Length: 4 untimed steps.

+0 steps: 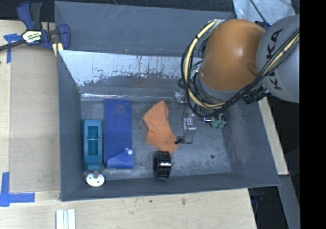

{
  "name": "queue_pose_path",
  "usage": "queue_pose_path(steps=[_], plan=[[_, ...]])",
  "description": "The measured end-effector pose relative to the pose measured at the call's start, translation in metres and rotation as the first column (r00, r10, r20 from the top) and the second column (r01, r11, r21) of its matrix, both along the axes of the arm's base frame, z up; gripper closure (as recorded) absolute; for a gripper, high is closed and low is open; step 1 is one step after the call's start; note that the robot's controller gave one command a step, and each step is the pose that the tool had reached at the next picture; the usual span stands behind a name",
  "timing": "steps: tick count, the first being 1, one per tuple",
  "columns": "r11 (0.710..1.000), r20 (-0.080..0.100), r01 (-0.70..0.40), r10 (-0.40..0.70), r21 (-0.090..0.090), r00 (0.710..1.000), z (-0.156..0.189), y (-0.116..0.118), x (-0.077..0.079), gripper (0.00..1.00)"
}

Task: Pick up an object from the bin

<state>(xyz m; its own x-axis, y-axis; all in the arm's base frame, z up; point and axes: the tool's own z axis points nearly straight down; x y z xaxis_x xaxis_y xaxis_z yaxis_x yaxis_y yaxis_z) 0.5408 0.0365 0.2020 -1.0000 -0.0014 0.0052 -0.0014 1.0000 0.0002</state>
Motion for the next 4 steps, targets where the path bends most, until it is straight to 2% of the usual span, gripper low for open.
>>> queue_pose_path(steps=[1,2,3,4], plan=[[1.000,0.009,0.001,-0.001,0.000,1.000,0.004,0.000,0.002,0.00],[0.998,0.016,-0.057,0.057,0.000,0.998,-0.032,-0.004,0.024,0.00],[1.000,0.014,-0.027,0.027,0.000,1.000,-0.088,-0.011,0.057,0.00],[0.995,0.009,-0.102,0.102,-0.001,0.995,-0.110,-0.007,0.049,0.00]])
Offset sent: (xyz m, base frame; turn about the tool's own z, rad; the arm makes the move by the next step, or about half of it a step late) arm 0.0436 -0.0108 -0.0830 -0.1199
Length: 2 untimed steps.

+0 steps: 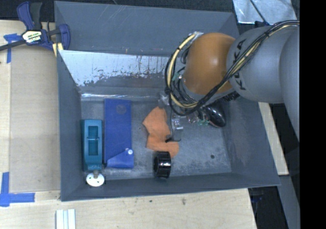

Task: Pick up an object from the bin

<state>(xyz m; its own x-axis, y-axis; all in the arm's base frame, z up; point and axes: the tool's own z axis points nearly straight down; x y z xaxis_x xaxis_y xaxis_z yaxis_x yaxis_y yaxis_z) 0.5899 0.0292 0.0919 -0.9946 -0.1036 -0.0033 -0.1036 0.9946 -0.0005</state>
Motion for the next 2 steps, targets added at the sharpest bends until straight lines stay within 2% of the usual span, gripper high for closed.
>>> queue_pose_path(steps=[1,2], plan=[[0.992,-0.002,0.123,-0.123,0.001,0.992,-0.0117,0.0119,-0.0071,0.00],[1.000,0.006,0.018,-0.018,0.001,1.000,-0.0185,0.0213,-0.0142,1.00]])
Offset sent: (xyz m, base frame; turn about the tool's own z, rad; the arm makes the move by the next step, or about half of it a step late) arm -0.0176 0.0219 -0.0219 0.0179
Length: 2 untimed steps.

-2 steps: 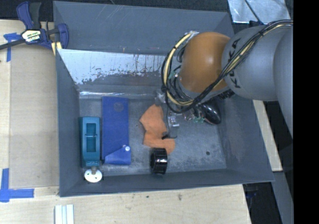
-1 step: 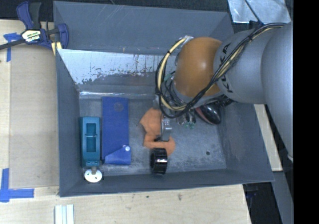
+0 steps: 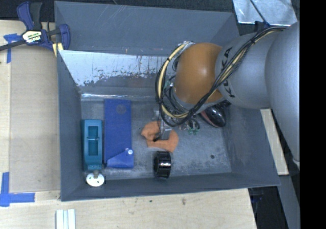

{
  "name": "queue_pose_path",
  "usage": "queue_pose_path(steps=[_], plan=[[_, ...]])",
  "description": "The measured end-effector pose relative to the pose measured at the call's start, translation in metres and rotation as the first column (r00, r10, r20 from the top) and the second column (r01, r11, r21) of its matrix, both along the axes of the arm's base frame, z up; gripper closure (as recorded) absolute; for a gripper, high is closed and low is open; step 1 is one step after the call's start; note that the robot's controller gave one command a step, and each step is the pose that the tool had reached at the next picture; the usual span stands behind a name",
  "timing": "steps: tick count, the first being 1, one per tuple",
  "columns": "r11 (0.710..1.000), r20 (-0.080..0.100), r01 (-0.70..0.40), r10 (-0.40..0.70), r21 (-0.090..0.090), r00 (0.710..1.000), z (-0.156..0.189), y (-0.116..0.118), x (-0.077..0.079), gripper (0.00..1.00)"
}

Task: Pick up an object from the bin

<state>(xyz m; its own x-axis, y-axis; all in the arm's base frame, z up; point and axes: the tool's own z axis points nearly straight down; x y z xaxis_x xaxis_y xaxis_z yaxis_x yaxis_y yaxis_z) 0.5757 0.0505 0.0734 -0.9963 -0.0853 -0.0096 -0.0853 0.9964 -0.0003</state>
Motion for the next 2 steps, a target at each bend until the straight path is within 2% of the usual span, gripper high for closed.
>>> queue_pose_path(steps=[1,2], plan=[[1.000,0.000,0.001,-0.001,0.000,1.000,0.000,0.000,0.000,1.00],[0.999,-0.004,0.043,-0.043,0.001,0.999,0.149,0.027,0.006,1.00]])
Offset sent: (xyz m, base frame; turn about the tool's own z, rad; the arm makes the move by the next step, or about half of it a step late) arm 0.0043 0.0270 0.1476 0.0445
